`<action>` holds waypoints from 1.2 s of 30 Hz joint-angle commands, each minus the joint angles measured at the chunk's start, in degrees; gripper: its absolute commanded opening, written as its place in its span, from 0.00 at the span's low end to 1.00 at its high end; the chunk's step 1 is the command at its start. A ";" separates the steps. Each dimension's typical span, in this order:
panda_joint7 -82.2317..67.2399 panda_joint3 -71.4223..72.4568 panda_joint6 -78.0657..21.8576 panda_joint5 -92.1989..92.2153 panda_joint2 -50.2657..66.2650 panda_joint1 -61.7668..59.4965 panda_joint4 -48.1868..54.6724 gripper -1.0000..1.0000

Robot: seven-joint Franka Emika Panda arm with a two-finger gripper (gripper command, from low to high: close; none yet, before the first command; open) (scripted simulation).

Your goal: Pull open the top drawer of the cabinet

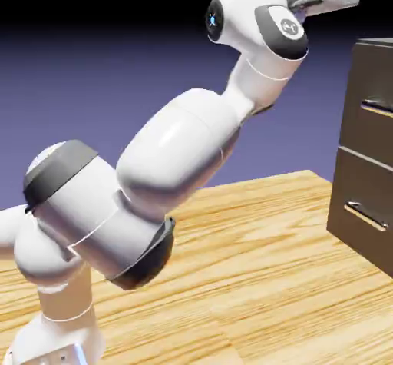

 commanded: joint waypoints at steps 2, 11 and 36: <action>-4.99 -2.02 -0.73 -4.03 -1.29 3.16 1.88 1.00; -27.41 -11.13 -4.03 -22.13 -7.12 17.40 10.33 1.00; -54.26 -21.32 -3.32 -40.39 -13.72 39.40 30.50 0.00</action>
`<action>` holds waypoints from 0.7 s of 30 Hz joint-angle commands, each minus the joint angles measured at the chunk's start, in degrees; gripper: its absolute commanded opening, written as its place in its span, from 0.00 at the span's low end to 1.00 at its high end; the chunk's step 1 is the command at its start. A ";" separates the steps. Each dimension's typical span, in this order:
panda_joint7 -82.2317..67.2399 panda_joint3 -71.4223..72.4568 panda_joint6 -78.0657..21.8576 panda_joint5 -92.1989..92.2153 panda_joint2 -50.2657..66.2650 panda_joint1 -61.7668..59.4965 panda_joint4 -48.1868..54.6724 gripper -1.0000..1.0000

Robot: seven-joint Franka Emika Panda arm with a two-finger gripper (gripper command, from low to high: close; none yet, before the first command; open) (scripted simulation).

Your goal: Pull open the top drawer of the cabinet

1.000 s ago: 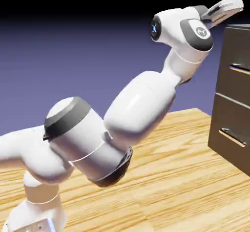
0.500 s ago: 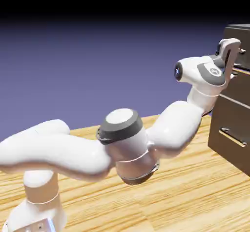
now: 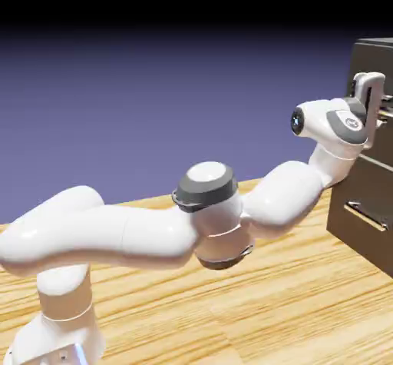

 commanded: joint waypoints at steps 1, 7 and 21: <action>0.47 0.14 -0.83 -0.21 -0.01 -1.25 -2.08 0.00; 3.21 1.15 -5.62 -1.18 -0.05 -8.86 -14.54 0.00; 7.74 5.08 -15.77 -0.44 -0.52 -27.84 -43.60 0.00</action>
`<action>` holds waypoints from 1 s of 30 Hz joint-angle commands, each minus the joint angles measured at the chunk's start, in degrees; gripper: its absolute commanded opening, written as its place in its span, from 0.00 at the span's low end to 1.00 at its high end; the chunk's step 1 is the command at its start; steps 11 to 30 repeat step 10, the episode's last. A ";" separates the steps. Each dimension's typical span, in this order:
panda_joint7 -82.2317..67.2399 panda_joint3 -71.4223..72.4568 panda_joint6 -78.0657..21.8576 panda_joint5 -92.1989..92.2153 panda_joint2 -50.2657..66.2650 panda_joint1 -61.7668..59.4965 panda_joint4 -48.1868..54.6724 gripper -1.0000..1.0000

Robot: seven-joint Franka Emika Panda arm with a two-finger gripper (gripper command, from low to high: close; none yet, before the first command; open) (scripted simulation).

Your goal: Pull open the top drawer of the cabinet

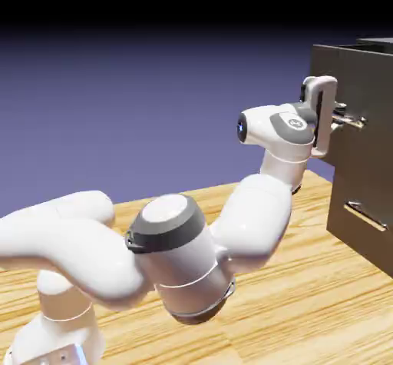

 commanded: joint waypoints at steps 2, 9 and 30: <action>0.33 0.82 -1.27 0.63 -0.20 -2.93 -4.16 0.00; 1.09 2.83 -3.64 1.98 -0.83 -9.24 -12.76 1.00; 1.22 3.43 -4.09 2.47 -1.06 -10.88 -14.83 1.00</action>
